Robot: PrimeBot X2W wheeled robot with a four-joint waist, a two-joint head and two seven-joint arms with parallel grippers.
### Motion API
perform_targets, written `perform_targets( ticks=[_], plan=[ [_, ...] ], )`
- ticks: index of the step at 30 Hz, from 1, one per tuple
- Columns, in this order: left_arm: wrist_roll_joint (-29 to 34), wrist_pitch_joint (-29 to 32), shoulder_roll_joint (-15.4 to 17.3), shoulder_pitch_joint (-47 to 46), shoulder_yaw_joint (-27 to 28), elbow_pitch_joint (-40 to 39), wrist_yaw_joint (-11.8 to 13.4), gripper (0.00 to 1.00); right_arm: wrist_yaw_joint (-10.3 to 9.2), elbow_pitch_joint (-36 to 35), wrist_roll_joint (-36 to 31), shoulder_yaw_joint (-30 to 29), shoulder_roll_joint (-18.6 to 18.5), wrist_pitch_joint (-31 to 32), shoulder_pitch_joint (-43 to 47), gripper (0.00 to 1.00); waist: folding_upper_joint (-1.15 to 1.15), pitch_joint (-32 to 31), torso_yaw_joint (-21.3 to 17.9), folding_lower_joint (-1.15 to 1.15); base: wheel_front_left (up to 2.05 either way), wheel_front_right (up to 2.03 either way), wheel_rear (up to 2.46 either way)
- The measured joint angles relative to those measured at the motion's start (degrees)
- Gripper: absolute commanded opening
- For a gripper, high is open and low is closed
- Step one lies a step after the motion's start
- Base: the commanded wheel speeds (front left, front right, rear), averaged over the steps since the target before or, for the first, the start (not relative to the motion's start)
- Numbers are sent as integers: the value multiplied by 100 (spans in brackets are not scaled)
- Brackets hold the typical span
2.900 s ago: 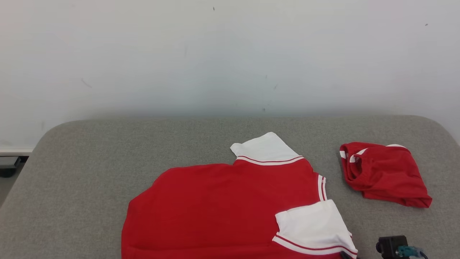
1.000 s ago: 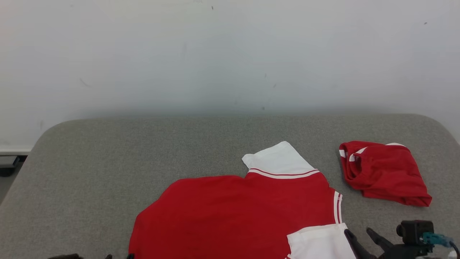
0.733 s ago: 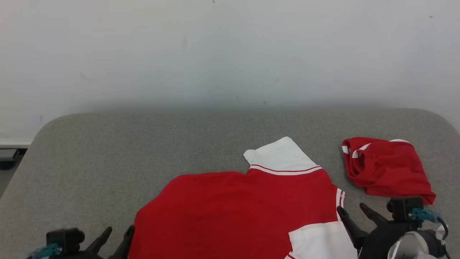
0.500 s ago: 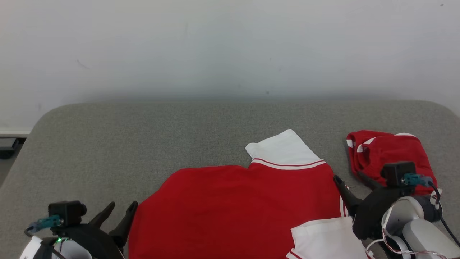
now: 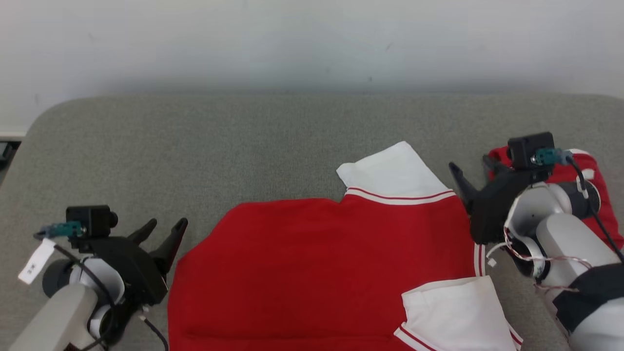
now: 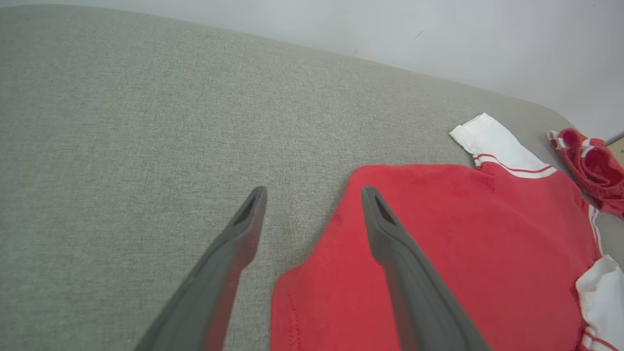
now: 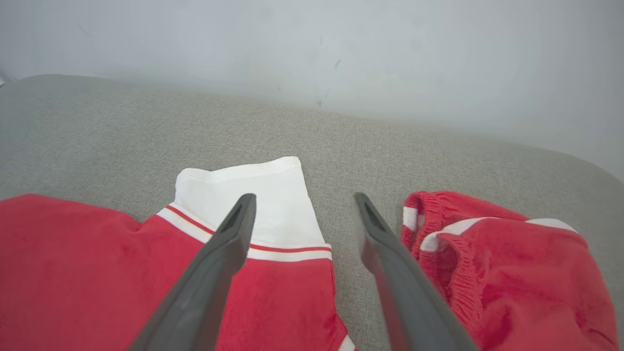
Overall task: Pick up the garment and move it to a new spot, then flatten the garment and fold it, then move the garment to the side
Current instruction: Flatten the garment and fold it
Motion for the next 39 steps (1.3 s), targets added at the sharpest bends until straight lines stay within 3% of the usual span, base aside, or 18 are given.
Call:
perform_targets(
  ticks=[7, 14, 27, 34, 39],
  plan=[
    [-42, 245, -54, -519, -133, 366, -53, 100, -9, 547, -191, 89, 255, 57, -794, 100, 0, 442, 53, 0, 0, 0, 0],
    [3, 266, -285, -943, -375, 488, -59, 100, -67, 1221, -408, 93, 246, 145, -1533, 100, 1, 885, 174, 0, 0, 0, 0],
    [41, -47, -432, -1443, -954, 132, -60, 100, -118, 2372, -566, 129, 223, 209, -2241, 100, 1, 1446, 769, -1, 0, 0, 0],
    [-194, -281, -320, -1540, -1280, -204, -60, 100, -160, 2842, -590, 222, 350, 298, -2407, 100, 1, 1649, 1048, -1, 0, 0, 0],
    [-521, -355, -151, -1536, -1482, -315, -60, 100, -112, 3006, -591, 270, 525, 240, -2588, 100, 0, 1721, 1041, -1, 0, 0, 0]
  ],
)
